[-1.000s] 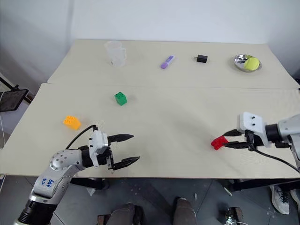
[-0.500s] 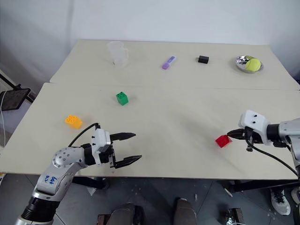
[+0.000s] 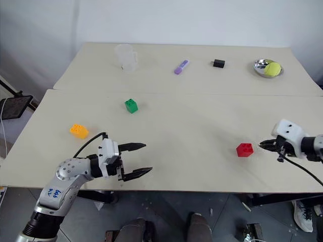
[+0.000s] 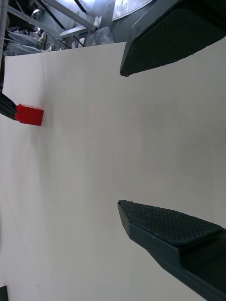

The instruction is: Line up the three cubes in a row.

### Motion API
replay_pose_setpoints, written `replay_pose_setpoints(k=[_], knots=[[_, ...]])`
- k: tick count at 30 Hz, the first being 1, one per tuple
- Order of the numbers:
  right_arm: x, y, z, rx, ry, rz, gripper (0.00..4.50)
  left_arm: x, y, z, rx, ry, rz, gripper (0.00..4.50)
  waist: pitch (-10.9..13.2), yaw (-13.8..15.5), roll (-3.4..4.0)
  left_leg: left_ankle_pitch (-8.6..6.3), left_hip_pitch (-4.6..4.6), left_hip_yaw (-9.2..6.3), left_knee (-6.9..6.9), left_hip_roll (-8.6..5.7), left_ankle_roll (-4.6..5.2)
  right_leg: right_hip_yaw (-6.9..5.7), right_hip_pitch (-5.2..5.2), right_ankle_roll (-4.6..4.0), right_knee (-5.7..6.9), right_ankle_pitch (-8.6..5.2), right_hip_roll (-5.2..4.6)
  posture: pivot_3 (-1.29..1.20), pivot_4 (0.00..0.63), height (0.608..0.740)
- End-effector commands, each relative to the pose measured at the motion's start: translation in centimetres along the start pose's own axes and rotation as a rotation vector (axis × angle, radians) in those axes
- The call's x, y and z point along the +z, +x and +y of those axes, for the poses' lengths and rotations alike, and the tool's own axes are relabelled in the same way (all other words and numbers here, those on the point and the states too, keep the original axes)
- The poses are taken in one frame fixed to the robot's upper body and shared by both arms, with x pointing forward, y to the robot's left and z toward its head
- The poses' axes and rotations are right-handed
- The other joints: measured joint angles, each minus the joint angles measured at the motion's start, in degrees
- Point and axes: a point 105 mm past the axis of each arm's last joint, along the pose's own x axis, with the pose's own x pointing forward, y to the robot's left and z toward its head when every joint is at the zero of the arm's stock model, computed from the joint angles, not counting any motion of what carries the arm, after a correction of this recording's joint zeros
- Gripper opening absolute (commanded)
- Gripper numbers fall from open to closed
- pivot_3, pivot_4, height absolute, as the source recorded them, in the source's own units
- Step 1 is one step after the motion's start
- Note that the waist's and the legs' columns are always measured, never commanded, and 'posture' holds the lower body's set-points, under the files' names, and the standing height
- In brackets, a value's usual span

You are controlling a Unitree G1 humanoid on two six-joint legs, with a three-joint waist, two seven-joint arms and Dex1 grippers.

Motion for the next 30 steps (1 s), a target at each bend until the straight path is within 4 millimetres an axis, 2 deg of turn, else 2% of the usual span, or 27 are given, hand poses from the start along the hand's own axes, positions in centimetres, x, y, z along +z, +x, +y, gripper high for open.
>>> replay_pose_setpoints(k=[1,5,8,10,13,19,28,29,30], knots=[[2.9,-2.6,0.3,0.067,-0.066,-0.049,1.57,0.1,-0.5,0.1,-0.004,0.020,0.004,4.50,0.00,-0.06,0.00,0.00,0.00,-0.01,0.00,0.01,0.00,0.00,0.00,0.00,-0.01,0.00,0.00,0.00,0.150,0.740],[5.2,-1.9,1.6,0.171,-0.091,-0.080,2.90,0.1,-0.4,0.4,-0.006,0.023,0.006,4.50,0.00,-0.40,0.01,0.00,0.08,-0.27,0.01,0.07,0.00,0.06,-0.01,-0.03,0.01,0.01,0.00,0.00,0.150,0.740],[5.8,-0.6,2.2,0.200,-0.154,-0.090,3.89,0.2,-0.2,0.5,-0.009,0.028,0.003,4.50,0.00,-0.26,0.01,-0.01,0.07,-0.27,0.02,0.06,0.01,0.06,-0.02,-0.03,0.01,0.02,-0.01,0.00,0.150,0.740],[5.3,0.7,2.6,0.222,-0.192,-0.063,4.48,0.3,0.0,0.5,-0.011,0.032,-0.003,4.50,0.00,-0.20,0.01,-0.01,0.06,-0.25,0.02,0.06,0.01,0.05,-0.02,-0.04,0.00,0.02,-0.01,0.00,0.150,0.740],[4.1,2.6,3.1,0.266,-0.191,-0.014,4.48,0.4,0.0,0.4,-0.010,0.034,-0.008,4.50,0.00,-0.01,0.01,-0.01,0.03,-0.15,0.02,0.03,0.01,0.03,-0.03,-0.03,0.00,0.02,-0.01,0.00,0.150,0.740],[3.6,3.9,3.0,0.298,-0.197,0.014,4.48,0.4,-0.2,0.4,-0.005,0.036,-0.003,4.50,0.01,-0.20,0.03,0.00,-0.02,0.00,0.00,0.02,0.00,0.00,-0.08,-0.03,0.01,0.02,0.00,0.00,0.150,0.740],[5.7,4.6,3.6,0.366,-0.190,-0.092,1.70,0.4,-0.8,0.5,0.021,0.037,0.011,4.50,0.01,-0.22,0.03,0.00,-0.01,0.04,0.00,0.03,0.00,0.00,-0.07,-0.03,0.04,0.02,0.00,0.00,0.150,0.740],[6.5,4.9,3.8,0.378,-0.190,-0.118,1.48,0.4,-0.9,0.4,0.024,0.037,0.012,4.50,0.01,-0.20,0.03,0.00,-0.01,0.04,0.01,0.03,0.00,0.00,-0.07,-0.03,0.04,0.02,0.00,0.00,0.150,0.740],[7.1,5.1,3.9,0.386,-0.191,-0.137,1.52,0.4,-0.9,0.4,0.026,0.037,0.012,4.50,0.01,-0.24,0.03,0.00,-0.01,0.03,0.01,0.03,0.00,0.00,-0.07,-0.03,0.04,0.02,0.00,0.00,0.150,0.740]])
